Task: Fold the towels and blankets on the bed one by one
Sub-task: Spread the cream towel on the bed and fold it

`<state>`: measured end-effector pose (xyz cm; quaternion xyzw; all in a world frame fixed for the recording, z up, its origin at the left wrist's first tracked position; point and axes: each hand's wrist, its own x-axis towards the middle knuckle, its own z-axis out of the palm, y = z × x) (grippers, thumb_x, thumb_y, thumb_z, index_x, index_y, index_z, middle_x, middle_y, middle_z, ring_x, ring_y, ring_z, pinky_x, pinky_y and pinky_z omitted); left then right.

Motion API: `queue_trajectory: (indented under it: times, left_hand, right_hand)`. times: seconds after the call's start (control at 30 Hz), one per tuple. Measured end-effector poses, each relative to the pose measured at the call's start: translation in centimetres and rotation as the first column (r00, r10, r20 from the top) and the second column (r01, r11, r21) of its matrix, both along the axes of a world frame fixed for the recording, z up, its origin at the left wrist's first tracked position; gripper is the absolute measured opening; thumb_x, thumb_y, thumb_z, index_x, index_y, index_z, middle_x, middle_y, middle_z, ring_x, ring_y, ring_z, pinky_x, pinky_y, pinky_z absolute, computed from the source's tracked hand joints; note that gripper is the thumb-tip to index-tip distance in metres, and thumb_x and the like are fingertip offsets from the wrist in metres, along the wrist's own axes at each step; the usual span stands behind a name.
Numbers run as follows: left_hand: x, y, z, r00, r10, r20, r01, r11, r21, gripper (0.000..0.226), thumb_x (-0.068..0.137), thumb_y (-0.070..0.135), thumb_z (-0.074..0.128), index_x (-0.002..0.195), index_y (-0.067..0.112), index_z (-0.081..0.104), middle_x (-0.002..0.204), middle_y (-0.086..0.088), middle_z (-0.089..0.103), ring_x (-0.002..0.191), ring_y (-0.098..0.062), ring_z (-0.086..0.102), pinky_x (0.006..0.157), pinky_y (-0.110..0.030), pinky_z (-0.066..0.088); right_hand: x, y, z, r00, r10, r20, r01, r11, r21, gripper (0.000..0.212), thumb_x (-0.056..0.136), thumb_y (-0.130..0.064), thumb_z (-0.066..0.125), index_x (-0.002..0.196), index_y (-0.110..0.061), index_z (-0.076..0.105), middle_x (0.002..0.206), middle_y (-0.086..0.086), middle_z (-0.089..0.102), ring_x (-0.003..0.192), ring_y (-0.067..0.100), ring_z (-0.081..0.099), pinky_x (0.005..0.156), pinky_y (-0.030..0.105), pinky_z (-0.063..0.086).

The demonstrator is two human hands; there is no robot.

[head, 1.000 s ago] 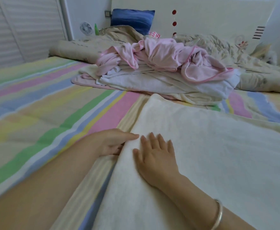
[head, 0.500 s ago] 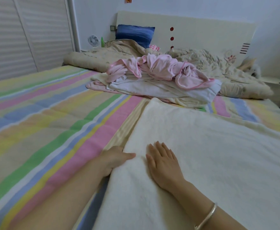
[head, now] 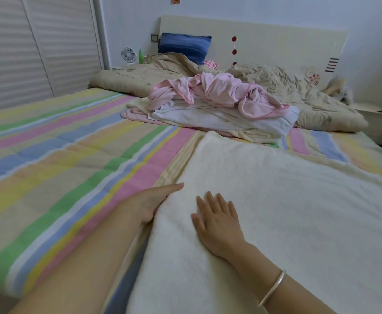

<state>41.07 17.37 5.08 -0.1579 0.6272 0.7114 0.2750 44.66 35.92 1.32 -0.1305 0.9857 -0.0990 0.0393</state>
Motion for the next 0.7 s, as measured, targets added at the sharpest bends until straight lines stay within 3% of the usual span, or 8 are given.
queue_trajectory:
  times: [0.1, 0.2, 0.3, 0.37, 0.43, 0.5, 0.63, 0.7]
  left_hand:
    - [-0.4, -0.3, -0.4, 1.000, 0.008, 0.022, -0.008, 1.000, -0.007, 0.027, 0.087, 0.022, 0.070, 0.106, 0.003, 0.070, 0.097, -0.014, 0.074, 0.082, -0.026, 0.071, 0.077, -0.034, 0.054]
    - [-0.4, -0.8, -1.9, 0.965, 0.193, -0.176, -0.223, 0.959, -0.174, 0.022, 0.078, 0.007, 0.076, 0.099, 0.005, 0.072, 0.092, -0.014, 0.074, 0.079, -0.026, 0.069, 0.070, -0.031, 0.055]
    - [0.5, -2.5, -2.9, 0.888, 0.265, -0.377, -0.414, 0.818, -0.399, 0.007, 0.078, 0.008, 0.077, 0.082, 0.012, 0.072, 0.070, -0.005, 0.070, 0.062, -0.019, 0.065, 0.061, -0.026, 0.055]
    - [2.2, -3.6, -2.5, 0.937, 0.216, -0.275, -0.314, 0.865, -0.390, 0.006, 0.087, 0.009, 0.069, 0.091, 0.004, 0.070, 0.072, -0.007, 0.070, 0.056, -0.012, 0.065, 0.051, -0.020, 0.054]
    - [4.5, -4.2, -1.4, 0.982, 0.121, -0.146, -0.166, 0.918, -0.360, 0.013, 0.092, 0.013, 0.063, 0.095, 0.001, 0.067, 0.083, -0.010, 0.071, 0.067, -0.013, 0.068, 0.055, -0.019, 0.057]
    - [6.2, -4.4, -0.5, 0.993, 0.049, -0.103, -0.085, 0.922, -0.377, 0.017, 0.093, 0.015, 0.060, 0.096, 0.001, 0.067, 0.082, -0.009, 0.069, 0.072, -0.016, 0.067, 0.058, -0.022, 0.058]
    - [8.9, -4.8, 0.5, 0.998, 0.005, -0.066, -0.034, 0.893, -0.448, 0.028, 0.098, 0.023, 0.055, 0.100, -0.003, 0.065, 0.073, -0.010, 0.066, 0.062, -0.016, 0.064, 0.062, -0.028, 0.060]
    - [10.8, -5.0, 0.9, 0.998, -0.067, 0.004, 0.063, 0.913, -0.402, 0.037, 0.097, 0.031, 0.056, 0.105, -0.004, 0.066, 0.086, -0.017, 0.072, 0.076, -0.025, 0.072, 0.071, -0.033, 0.061]
  right_hand:
    - [0.5, -1.3, -0.2, 1.000, 0.029, 0.002, -0.029, 0.999, 0.029, 0.060, 0.101, -0.048, 0.014, 0.155, -0.026, -0.001, 0.162, 0.000, -0.007, 0.148, 0.022, -0.013, 0.119, 0.046, -0.009]
    - [1.3, -1.6, 0.1, 0.996, 0.091, 0.015, -0.092, 0.996, 0.010, 0.057, 0.101, -0.049, 0.015, 0.154, -0.034, -0.001, 0.162, 0.000, -0.009, 0.148, 0.023, -0.013, 0.118, 0.048, -0.010]
    - [3.6, -2.7, 0.2, 0.981, 0.190, 0.034, -0.190, 0.982, -0.006, 0.061, 0.097, -0.058, 0.007, 0.153, -0.037, 0.000, 0.162, -0.002, -0.008, 0.148, 0.022, -0.014, 0.118, 0.048, -0.012]
    - [5.3, -4.1, 0.1, 0.972, 0.233, 0.021, -0.233, 0.972, 0.000, 0.074, 0.087, -0.063, -0.007, 0.154, -0.032, -0.001, 0.162, 0.001, -0.009, 0.148, 0.024, -0.015, 0.117, 0.050, -0.013]
    - [6.6, -5.9, -0.4, 0.965, 0.263, -0.015, -0.263, 0.965, 0.012, 0.088, 0.077, -0.063, -0.019, 0.155, -0.024, -0.001, 0.162, 0.007, -0.008, 0.147, 0.028, -0.015, 0.116, 0.053, -0.014]
    - [7.6, -7.4, -0.9, 0.946, 0.321, -0.045, -0.321, 0.947, 0.010, 0.088, 0.082, -0.062, -0.023, 0.155, -0.018, 0.001, 0.162, 0.009, -0.005, 0.148, 0.027, -0.013, 0.116, 0.052, -0.014]
    - [9.6, -8.1, 0.2, 0.884, 0.466, -0.007, -0.454, 0.857, -0.244, 0.058, 0.101, -0.039, 0.025, 0.154, -0.020, 0.014, 0.162, -0.001, 0.010, 0.148, 0.010, 0.001, 0.120, 0.037, -0.005]
    - [11.1, -6.9, 1.2, 0.886, 0.462, -0.041, -0.434, 0.795, -0.424, 0.053, 0.100, -0.027, 0.041, 0.151, -0.022, 0.027, 0.156, -0.007, 0.026, 0.142, 0.002, 0.018, 0.117, 0.021, 0.009]
